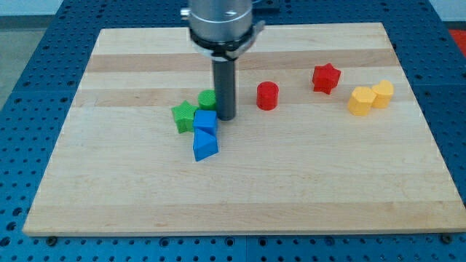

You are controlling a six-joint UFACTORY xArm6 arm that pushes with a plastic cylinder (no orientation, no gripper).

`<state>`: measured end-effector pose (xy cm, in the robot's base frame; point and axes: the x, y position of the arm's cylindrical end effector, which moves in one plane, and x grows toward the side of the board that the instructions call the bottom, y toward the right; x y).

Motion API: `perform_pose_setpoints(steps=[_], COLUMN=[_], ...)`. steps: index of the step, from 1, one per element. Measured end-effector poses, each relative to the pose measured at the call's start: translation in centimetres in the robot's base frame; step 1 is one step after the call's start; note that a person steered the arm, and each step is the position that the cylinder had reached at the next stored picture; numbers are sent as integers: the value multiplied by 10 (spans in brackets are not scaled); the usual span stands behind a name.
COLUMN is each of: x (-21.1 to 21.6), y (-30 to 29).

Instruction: Place the red blocks into yellow blocks towards top left side

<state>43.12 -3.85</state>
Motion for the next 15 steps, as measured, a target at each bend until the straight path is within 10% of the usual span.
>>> perform_pose_setpoints(steps=[15], x=[-80], y=[119])
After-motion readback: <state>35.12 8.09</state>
